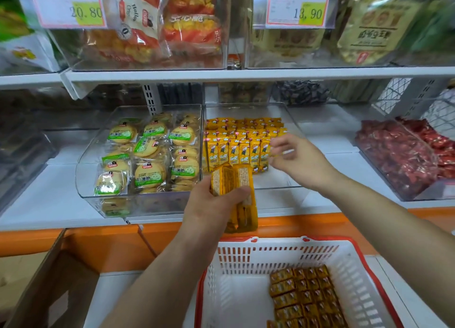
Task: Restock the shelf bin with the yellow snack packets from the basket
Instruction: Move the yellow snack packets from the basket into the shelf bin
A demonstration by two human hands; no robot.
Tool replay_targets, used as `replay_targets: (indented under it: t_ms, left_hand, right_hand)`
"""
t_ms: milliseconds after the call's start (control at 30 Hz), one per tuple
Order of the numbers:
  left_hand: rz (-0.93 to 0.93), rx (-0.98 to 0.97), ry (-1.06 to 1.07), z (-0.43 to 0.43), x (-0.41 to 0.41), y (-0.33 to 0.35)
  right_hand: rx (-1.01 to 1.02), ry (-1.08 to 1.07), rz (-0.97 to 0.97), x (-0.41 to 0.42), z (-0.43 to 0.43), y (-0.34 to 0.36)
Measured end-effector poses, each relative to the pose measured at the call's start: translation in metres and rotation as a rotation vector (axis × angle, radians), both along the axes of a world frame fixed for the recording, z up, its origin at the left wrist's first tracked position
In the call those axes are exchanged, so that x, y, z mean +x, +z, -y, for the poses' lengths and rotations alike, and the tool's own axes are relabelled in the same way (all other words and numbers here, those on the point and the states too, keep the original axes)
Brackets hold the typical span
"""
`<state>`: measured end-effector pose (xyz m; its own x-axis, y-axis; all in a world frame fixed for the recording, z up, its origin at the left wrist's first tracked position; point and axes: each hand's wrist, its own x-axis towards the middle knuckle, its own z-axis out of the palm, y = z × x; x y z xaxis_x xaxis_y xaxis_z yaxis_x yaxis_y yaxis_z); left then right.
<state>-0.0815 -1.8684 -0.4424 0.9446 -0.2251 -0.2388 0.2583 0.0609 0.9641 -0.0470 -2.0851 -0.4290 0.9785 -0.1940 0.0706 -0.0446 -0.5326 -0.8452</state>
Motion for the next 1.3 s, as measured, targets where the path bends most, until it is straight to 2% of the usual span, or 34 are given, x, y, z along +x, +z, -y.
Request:
replay_targets:
  t_ms: [100, 267, 433, 533, 633, 833, 1033, 1200, 1300]
  left_hand:
    - [0.016, 0.009, -0.046, 0.008, -0.007, 0.001]
    - [0.067, 0.056, -0.102, 0.023, -0.023, 0.001]
    - [0.138, 0.089, -0.164, 0.03, -0.036, 0.002]
    - [0.108, 0.04, -0.192, 0.033, -0.04, 0.001]
    - [0.033, -0.048, -0.173, 0.03, -0.037, -0.002]
    - [-0.051, -0.083, -0.282, 0.03, -0.039, -0.008]
    - [0.011, 0.011, -0.208, 0.032, -0.034, -0.012]
    - [0.069, 0.097, -0.165, 0.033, -0.036, -0.012]
    - [0.113, 0.151, -0.163, 0.032, -0.035, -0.013]
  right_hand:
    - [0.197, 0.144, -0.05, -0.057, -0.009, 0.012]
    - [0.457, 0.086, -0.151, -0.101, -0.021, 0.005]
    - [0.428, 0.094, -0.166, -0.1, -0.018, 0.004]
    - [0.445, 0.134, -0.129, -0.102, -0.008, 0.006]
    - [0.541, 0.227, -0.09, -0.104, 0.007, 0.008]
    - [0.784, 0.377, -0.047, -0.104, 0.024, 0.006]
    - [0.765, 0.264, -0.068, -0.102, 0.024, 0.007]
    - [0.495, 0.141, -0.099, -0.101, 0.016, 0.01]
    - [0.432, 0.112, -0.112, -0.099, 0.014, 0.009]
